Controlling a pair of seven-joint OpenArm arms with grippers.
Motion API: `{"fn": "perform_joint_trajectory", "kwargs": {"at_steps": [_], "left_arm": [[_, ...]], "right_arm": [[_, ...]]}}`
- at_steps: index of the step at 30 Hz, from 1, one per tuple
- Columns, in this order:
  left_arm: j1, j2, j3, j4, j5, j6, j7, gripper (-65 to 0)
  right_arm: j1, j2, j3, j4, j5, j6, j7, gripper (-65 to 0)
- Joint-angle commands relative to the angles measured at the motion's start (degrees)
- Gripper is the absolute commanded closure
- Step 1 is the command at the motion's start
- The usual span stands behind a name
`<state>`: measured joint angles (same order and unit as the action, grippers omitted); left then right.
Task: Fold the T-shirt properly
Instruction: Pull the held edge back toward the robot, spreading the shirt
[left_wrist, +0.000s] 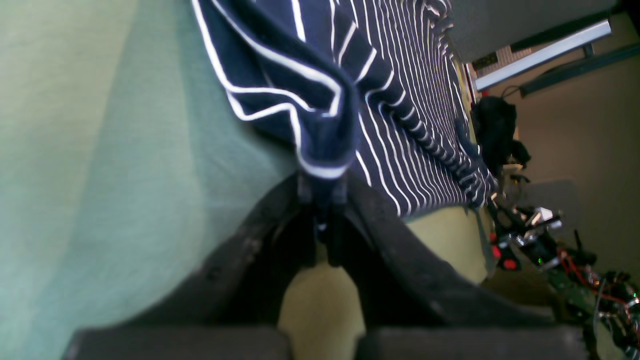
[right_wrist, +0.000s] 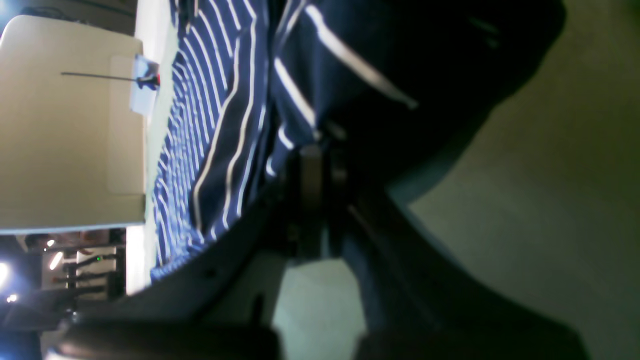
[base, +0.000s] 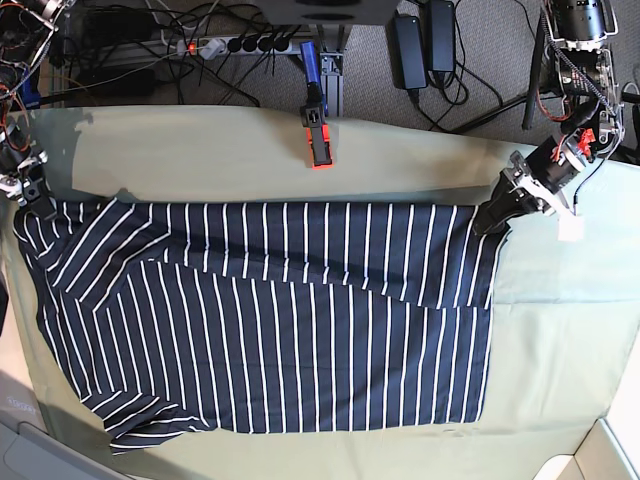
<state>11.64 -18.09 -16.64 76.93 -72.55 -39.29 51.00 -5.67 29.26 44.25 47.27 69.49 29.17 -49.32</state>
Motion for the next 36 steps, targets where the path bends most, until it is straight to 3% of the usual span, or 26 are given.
{"fn": "perform_joint_trajectory", "kwargs": {"at_steps": [1, 22, 36], "left_arm": [[0.0, -1.0, -1.3, 0.8, -0.5, -0.7, -0.6, 0.0], [5.0, -1.0, -3.6, 0.8, -5.2, -0.7, 2.9, 0.0], [4.7, -1.0, -3.6, 0.8, -6.0, -0.7, 2.9, 0.0]], "right_arm": [[-2.7, 0.7, 0.4, -1.0, -4.3, 1.8, -1.3, 0.0], [-14.8, 0.1, 0.4, 2.2, -2.4, 2.8, -1.9, 0.0], [-14.7, 0.1, 0.4, 2.5, -2.4, 2.8, -0.8, 0.0]]}}
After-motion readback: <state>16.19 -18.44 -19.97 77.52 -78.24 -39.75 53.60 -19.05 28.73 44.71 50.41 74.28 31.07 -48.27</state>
